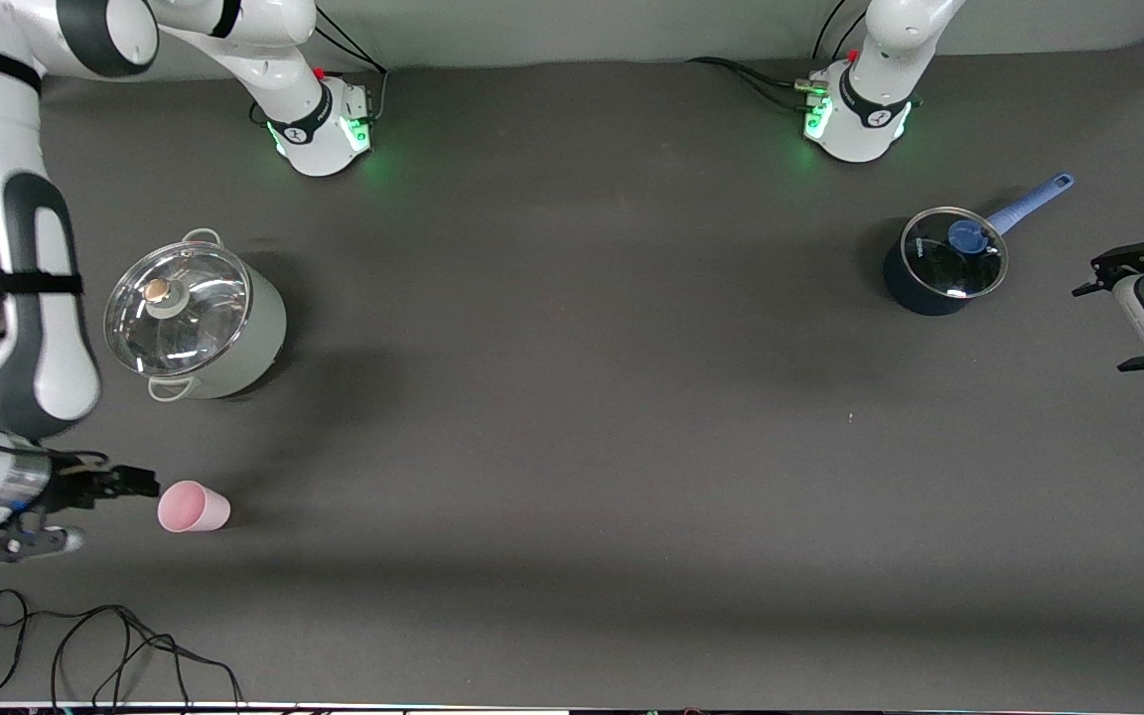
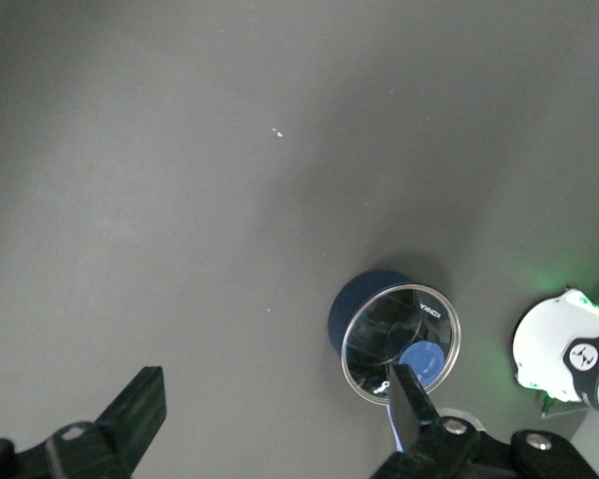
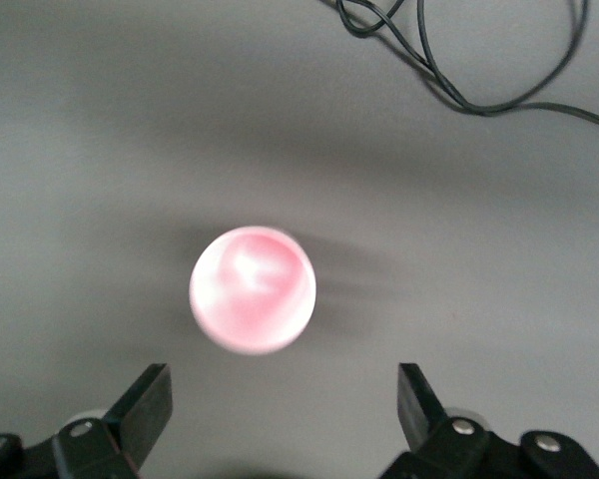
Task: Transfer pink cup from left to right arm
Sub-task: 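Lower the cup onto the table while the left gripper withdraws, then open the right gripper and raise it off the pink cup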
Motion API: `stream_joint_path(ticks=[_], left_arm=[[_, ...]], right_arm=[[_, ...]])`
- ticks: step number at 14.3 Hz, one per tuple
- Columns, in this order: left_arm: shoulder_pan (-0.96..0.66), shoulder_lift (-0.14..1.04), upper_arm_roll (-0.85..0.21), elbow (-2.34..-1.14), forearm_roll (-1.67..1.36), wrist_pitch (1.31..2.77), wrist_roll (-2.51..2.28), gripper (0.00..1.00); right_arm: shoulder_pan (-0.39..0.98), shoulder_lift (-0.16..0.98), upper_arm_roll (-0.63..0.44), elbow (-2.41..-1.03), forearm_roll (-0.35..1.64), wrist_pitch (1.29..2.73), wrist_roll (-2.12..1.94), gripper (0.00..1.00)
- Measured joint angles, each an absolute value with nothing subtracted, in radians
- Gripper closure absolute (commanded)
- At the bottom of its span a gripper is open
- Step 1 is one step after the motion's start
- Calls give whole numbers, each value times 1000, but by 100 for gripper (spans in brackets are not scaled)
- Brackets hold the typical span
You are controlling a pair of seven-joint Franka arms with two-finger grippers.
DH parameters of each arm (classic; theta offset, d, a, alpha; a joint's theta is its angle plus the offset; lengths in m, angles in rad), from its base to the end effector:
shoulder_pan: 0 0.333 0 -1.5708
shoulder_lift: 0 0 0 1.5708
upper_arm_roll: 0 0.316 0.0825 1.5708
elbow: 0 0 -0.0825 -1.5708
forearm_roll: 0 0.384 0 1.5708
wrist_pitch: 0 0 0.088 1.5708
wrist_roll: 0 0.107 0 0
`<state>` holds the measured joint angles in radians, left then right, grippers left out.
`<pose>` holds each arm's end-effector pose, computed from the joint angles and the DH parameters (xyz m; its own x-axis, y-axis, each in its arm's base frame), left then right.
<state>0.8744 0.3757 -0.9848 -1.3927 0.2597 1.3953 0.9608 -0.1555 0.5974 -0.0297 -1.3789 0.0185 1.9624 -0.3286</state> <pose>0.6045 0.0569 0.5524 0.4873 -0.8698 -0.0776 -0.8470 -0.4924 0.2003 0.7066 -0.1269 0.3641 0.9900 0.1408 -0.0128 0.1407 -0.9900 -0.0047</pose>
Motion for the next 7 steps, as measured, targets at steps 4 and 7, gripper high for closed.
stream_joint_path(ticks=[4,7], left_arm=[[878,365,-967,-1393,262,1373,774,0],[885,365,-963,-1388,262,1371,614,0]], right_arm=[[-155,441,-26,-1370,19,1742,-282,0],[-147,336,-20,-1373,22,1657,-191,0]])
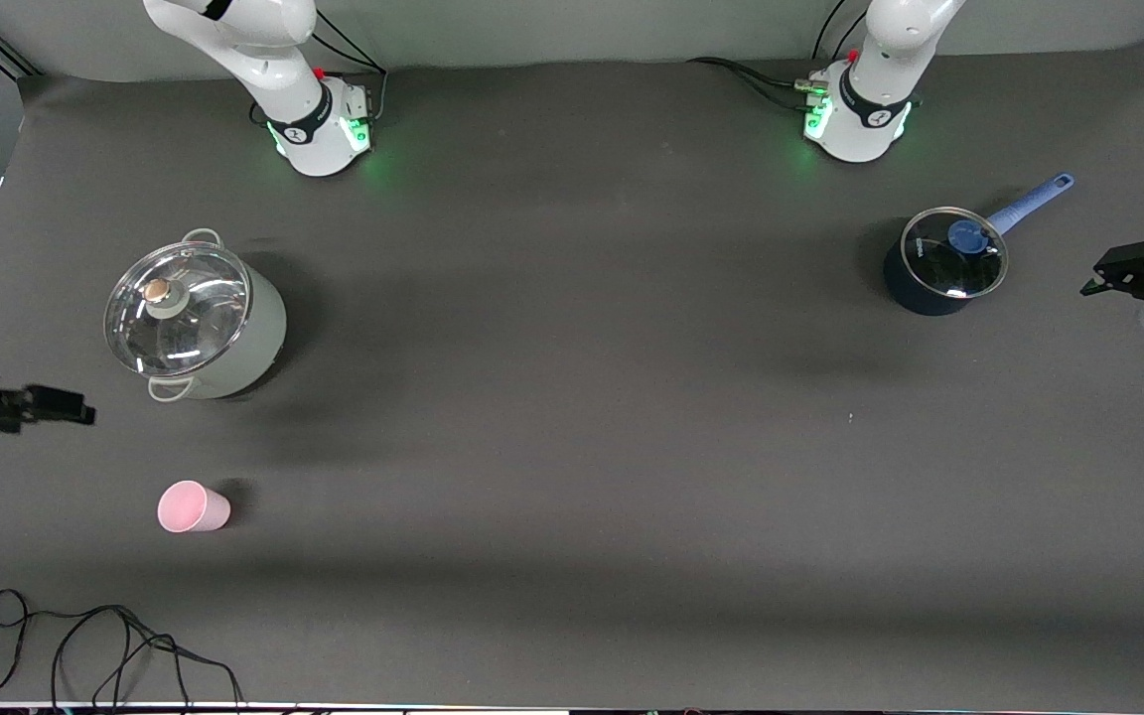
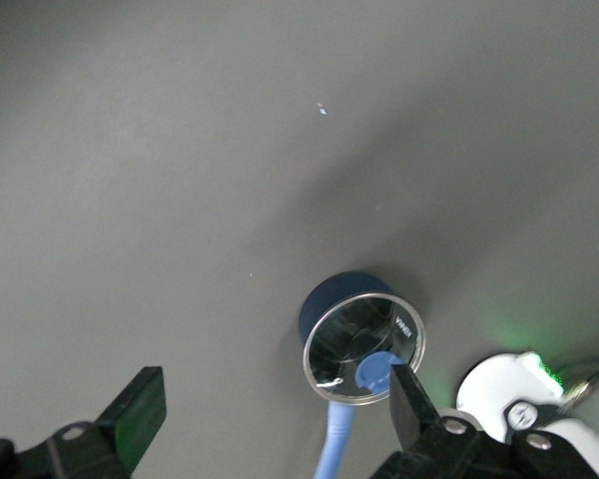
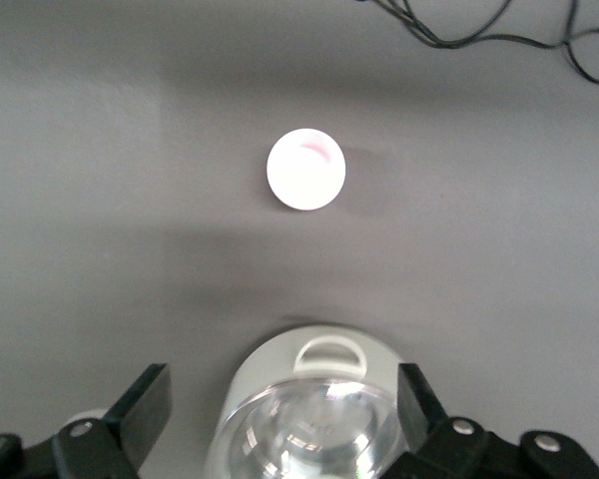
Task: Transfer pink cup from left to right arm
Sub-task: 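Open the right gripper and raise it off the pink cup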
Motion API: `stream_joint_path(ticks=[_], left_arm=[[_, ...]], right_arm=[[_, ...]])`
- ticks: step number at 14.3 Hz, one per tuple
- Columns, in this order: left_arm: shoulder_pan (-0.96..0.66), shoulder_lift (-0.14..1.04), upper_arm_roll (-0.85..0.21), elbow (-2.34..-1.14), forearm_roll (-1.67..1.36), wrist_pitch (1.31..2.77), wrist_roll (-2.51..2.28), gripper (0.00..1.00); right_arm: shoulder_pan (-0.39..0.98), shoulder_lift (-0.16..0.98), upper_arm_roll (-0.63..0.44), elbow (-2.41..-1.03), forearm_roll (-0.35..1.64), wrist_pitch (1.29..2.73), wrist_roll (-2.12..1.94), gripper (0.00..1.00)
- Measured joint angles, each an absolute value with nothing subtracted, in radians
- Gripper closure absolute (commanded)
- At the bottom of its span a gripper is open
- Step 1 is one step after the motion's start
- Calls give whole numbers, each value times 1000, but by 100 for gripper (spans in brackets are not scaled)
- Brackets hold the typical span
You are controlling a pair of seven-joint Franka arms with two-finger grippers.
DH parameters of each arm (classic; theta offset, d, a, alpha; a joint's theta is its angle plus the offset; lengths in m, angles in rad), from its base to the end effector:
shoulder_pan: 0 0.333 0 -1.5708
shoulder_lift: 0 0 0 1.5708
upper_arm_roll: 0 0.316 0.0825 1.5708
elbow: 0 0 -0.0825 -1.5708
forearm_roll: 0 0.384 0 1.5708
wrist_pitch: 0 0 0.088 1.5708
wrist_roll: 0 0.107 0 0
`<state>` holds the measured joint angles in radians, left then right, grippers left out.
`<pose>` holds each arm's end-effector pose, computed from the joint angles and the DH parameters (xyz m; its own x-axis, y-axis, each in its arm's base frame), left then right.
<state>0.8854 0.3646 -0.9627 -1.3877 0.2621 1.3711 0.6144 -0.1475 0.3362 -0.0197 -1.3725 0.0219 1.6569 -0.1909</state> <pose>0.5995 0.0740 0.5545 0.7635 -0.6242 -0.1659 -0.6037 -0.7810 0.1599 0.6477 -0.1051 0.5217 0.9986 0.0227 -0.0479 0.0216 -0.9995 -0.0247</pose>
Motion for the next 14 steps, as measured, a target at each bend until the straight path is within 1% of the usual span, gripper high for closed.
stream_joint_path(ticks=[3,10,14], left_arm=[[885,365,-963,-1384,262,1371,452,0],[885,365,-964,-1384,260,1371,194,0],[885,365,-964,-1384,260,1372,127,0]], right_arm=[[-115,268,-18,-1389,27,1626,-113,0],[-98,106,-20,-1580,68,1673,-94,0],[-88,78,-20,-1599,70,1688,-57,0]])
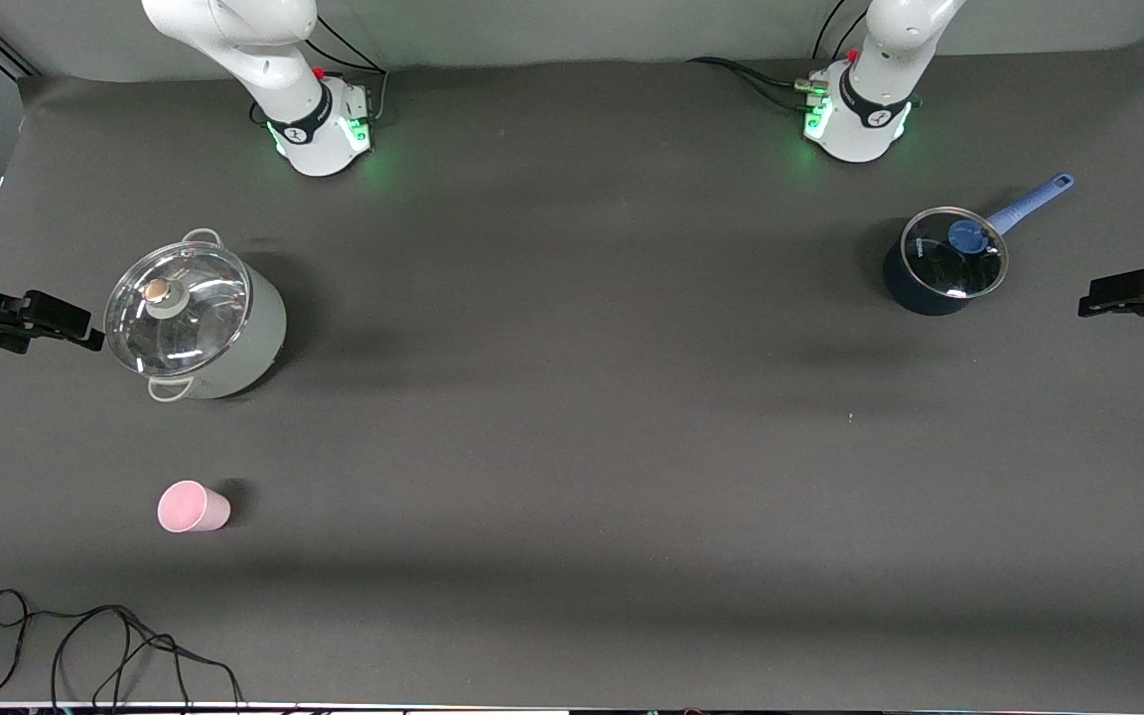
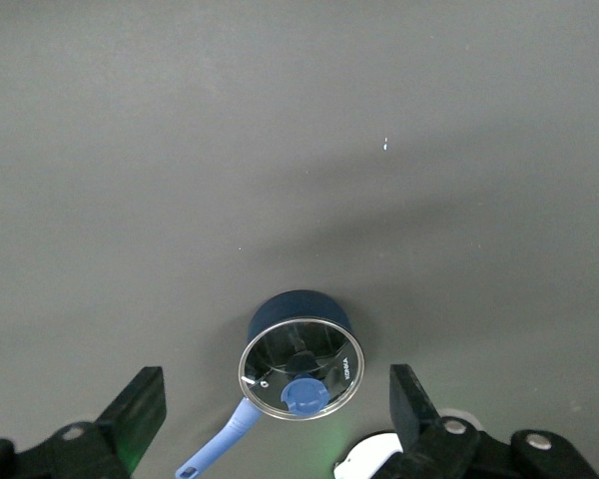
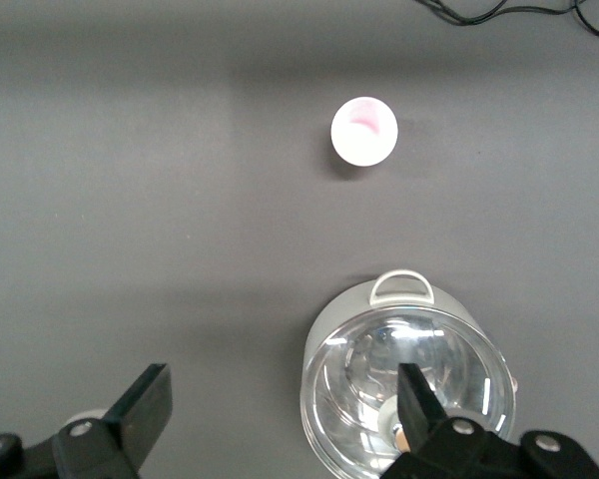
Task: Transfer pink cup from left to right arm
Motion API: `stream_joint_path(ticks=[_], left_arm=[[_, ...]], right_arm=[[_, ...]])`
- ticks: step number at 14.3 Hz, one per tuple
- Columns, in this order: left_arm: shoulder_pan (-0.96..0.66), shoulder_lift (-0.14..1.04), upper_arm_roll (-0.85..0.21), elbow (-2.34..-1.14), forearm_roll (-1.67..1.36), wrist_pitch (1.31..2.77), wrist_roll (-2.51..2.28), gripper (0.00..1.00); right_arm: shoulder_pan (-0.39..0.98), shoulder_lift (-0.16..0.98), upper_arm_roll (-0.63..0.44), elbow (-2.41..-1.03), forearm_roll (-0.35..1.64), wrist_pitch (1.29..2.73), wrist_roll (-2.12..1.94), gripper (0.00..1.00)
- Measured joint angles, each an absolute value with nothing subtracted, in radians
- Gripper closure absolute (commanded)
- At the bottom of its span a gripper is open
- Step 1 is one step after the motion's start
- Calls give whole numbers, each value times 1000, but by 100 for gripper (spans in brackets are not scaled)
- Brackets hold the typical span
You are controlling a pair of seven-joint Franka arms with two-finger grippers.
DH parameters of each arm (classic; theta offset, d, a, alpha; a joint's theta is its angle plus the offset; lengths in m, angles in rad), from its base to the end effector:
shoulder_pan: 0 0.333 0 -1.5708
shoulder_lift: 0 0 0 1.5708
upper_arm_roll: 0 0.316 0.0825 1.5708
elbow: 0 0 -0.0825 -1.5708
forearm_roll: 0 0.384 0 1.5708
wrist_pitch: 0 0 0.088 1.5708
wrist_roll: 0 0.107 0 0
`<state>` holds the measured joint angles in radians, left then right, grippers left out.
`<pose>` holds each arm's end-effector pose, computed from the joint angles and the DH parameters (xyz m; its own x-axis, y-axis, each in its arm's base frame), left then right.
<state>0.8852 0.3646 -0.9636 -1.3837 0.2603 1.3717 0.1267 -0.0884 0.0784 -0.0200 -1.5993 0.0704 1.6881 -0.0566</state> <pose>0.5998 0.0737 0.5564 0.9584 -0.1857 -0.2167 -0.1757 -0.9823 0.0649 0.5841 -0.0563 0.5768 0.9981 -0.0600 0.0140 -0.0590 -0.9960 -0.0677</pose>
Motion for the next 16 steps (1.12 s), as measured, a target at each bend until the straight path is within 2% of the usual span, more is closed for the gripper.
stream_joint_path(ticks=[2,5,16], left_arm=[[885,365,-964,-1384,260,1372,104,0],[884,365,-967,-1385,260,1372,98,0],[875,365,-980,-1385,260,1372,82,0]], right_arm=[[-64,78,-28,-1595,71,1693,-42,0],[38,79,-111,-1590,68,1705,-30,0],[55,78,-131,-1553,48,1704,-30,0]])
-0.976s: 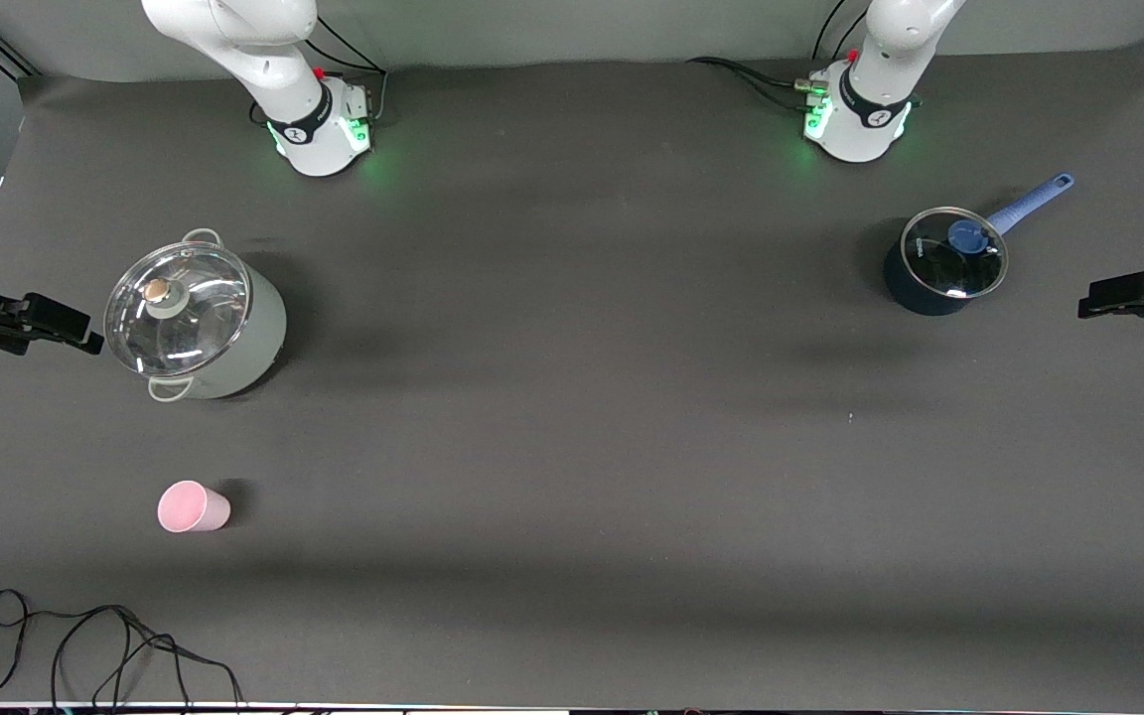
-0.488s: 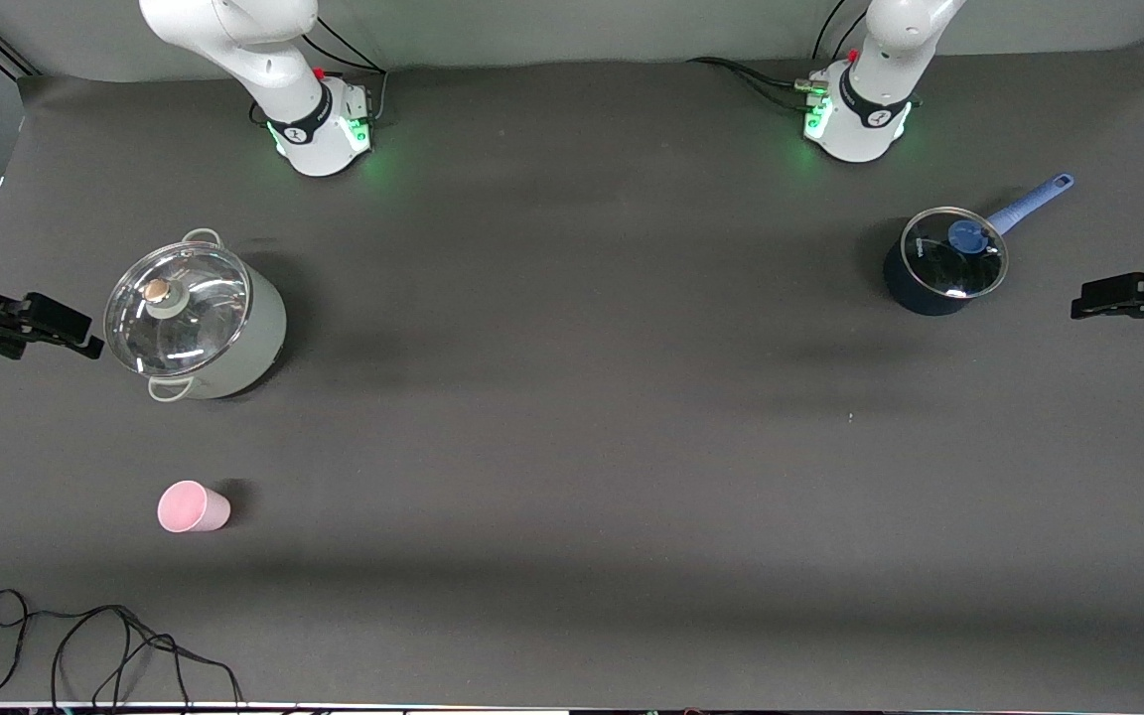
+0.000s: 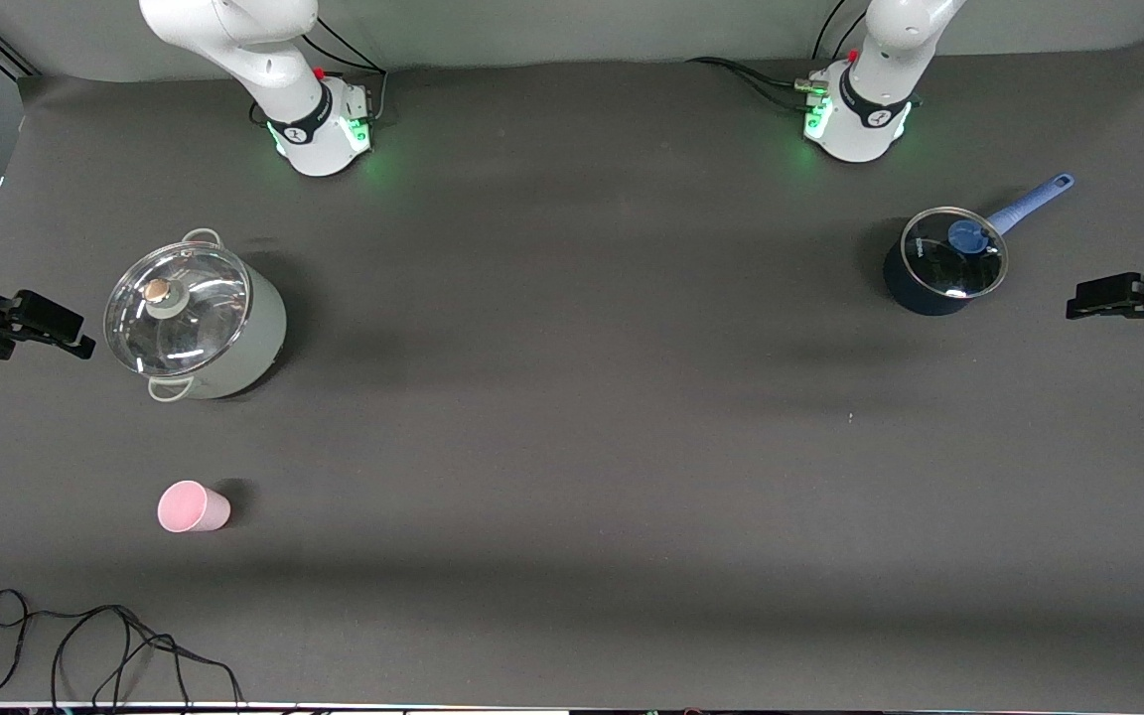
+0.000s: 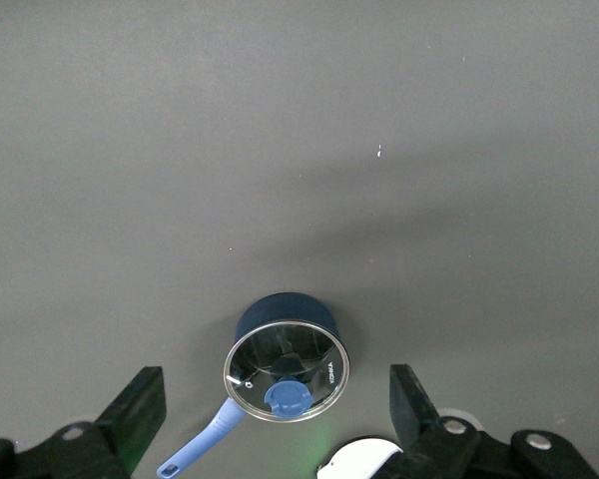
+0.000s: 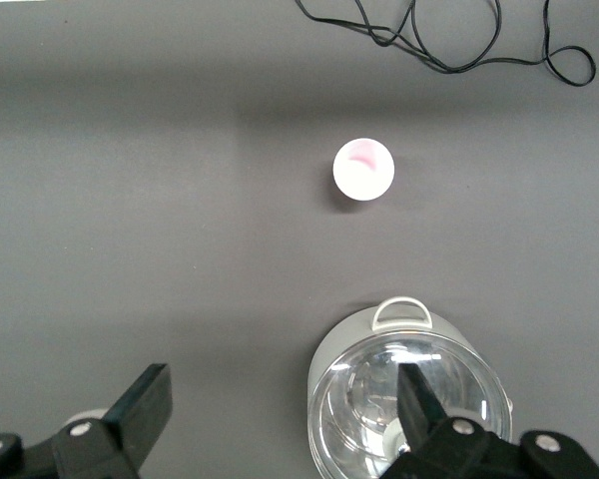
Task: Transfer pink cup from left to right arm
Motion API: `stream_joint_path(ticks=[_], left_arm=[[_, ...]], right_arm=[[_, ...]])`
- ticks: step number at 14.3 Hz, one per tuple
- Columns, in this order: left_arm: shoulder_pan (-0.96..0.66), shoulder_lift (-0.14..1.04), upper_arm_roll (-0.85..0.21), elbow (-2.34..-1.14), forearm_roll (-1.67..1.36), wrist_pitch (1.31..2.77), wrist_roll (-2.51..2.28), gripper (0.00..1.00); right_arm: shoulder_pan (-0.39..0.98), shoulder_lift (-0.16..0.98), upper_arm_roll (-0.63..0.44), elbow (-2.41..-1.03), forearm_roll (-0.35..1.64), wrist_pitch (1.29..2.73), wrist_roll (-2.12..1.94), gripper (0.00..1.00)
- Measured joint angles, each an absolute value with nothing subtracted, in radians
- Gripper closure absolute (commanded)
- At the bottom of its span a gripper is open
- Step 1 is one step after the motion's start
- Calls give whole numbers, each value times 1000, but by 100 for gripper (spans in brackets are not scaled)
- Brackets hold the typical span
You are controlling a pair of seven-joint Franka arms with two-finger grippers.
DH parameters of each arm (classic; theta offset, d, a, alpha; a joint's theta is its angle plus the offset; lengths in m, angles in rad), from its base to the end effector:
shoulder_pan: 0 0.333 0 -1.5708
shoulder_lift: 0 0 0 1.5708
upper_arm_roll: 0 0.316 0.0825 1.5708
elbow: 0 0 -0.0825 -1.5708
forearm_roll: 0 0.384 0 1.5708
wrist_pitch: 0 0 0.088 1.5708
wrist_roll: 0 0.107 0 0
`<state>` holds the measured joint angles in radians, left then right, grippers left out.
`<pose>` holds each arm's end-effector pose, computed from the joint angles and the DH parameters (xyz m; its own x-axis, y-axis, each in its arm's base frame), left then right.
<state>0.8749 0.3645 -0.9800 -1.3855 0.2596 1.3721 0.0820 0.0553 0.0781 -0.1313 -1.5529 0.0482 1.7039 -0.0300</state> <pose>0.6005 0.0588 0.5582 0.9620 -0.1677 -0.2157 -0.1586 -0.9856 0.0589 0.5894 -0.0373 0.6010 0.9959 -0.0510 0.0745 -0.0485 -0.9982 -0.0357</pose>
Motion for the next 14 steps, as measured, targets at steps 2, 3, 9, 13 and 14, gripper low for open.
stream_joint_path(ticks=[2,3,9,13,14], left_arm=[[845,362,-952,-1385,260,1372,82,0],[811,355,-914,-1384,256,1372,82,0],[509,275,-580,-1382,180,1372,83,0],[244,245,-296,-1382,145,1372,84,0],[181,240,-231,-1382,137,1373,84,0]], right_arm=[[57,78,-131,-1553,48,1695,-30,0],[58,78,-131,-1553,47,1689,-30,0],[58,78,-133,-1553,24,1685,-79,0],[58,78,-138,-1553,24,1685,-113,0],[58,78,-138,-1553,24,1683,-114,0]])
